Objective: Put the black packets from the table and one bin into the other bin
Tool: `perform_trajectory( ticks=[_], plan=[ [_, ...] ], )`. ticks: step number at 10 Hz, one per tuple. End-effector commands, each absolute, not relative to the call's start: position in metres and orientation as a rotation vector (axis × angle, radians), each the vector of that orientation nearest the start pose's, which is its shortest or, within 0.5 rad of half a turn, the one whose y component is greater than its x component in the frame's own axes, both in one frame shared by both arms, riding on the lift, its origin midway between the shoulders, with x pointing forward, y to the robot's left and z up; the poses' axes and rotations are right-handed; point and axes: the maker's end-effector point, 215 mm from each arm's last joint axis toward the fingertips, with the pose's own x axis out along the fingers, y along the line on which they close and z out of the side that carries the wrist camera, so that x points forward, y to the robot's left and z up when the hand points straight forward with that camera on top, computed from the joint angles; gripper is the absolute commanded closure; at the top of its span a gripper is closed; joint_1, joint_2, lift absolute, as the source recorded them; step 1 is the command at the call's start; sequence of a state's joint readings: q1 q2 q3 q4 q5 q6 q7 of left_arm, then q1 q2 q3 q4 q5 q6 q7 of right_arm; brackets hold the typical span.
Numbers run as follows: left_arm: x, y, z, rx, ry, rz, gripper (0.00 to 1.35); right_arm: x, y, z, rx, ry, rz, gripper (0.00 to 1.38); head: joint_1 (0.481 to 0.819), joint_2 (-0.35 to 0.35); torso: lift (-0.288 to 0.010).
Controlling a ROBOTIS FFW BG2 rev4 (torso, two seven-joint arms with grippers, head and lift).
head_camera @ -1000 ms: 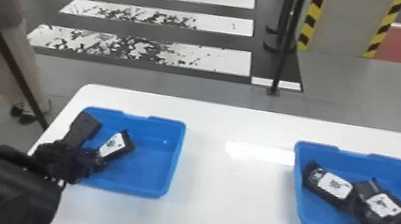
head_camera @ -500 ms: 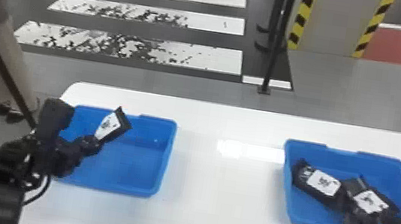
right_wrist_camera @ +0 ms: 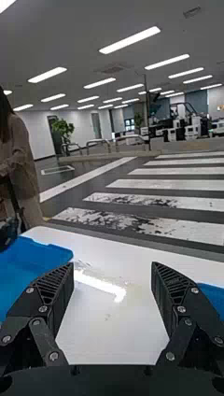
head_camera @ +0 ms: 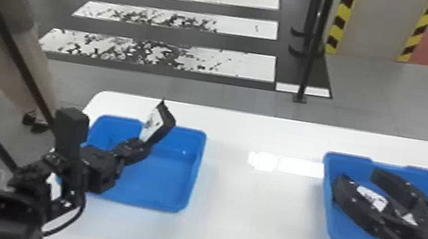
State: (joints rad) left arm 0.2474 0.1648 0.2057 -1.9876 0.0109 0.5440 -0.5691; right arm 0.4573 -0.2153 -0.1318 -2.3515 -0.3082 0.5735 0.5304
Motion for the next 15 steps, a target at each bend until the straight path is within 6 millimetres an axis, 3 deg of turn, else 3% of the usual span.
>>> perform_trajectory(
  ticks=[1, 4, 7, 9, 11, 12, 14, 15],
  plan=[
    [0.477, 0.227, -0.383, 0.005, 0.358, -0.448, 1.21, 0.426, -0.121, -0.275, 0.142, 0.189, 0.699, 0.44, 0.695, 0.136, -0.11],
    [0.458, 0.145, -0.376, -0.114, 0.357, -0.607, 1.21, 0.458, -0.059, -0.245, 0.178, 0.11, 0.825, 0.44, 0.695, 0.119, -0.11],
    [0.441, 0.084, -0.356, -0.187, 0.332, -0.736, 1.21, 0.489, -0.019, -0.257, 0.174, 0.112, 0.886, 0.44, 0.695, 0.092, -0.11],
    [0.438, 0.074, -0.344, -0.193, 0.312, -0.76, 1.21, 0.499, 0.0, -0.282, 0.17, 0.167, 0.92, 0.44, 0.695, 0.079, -0.11],
    [0.44, 0.079, -0.345, -0.186, 0.312, -0.749, 1.21, 0.485, 0.02, -0.292, 0.178, 0.211, 0.967, 0.52, 0.695, 0.092, -0.11],
    [0.442, 0.083, -0.344, -0.176, 0.31, -0.74, 1.21, 0.477, 0.029, -0.297, 0.197, 0.245, 0.993, 1.01, 0.695, 0.108, -0.11],
    [0.448, 0.091, -0.341, -0.158, 0.3, -0.726, 1.21, 0.469, 0.039, -0.29, 0.185, 0.249, 1.0, 1.29, 0.695, 0.135, -0.11],
    [0.45, 0.094, -0.339, -0.154, 0.292, -0.719, 1.21, 0.468, 0.041, -0.288, 0.171, 0.247, 0.997, 1.27, 0.695, 0.148, -0.11]
  ],
)
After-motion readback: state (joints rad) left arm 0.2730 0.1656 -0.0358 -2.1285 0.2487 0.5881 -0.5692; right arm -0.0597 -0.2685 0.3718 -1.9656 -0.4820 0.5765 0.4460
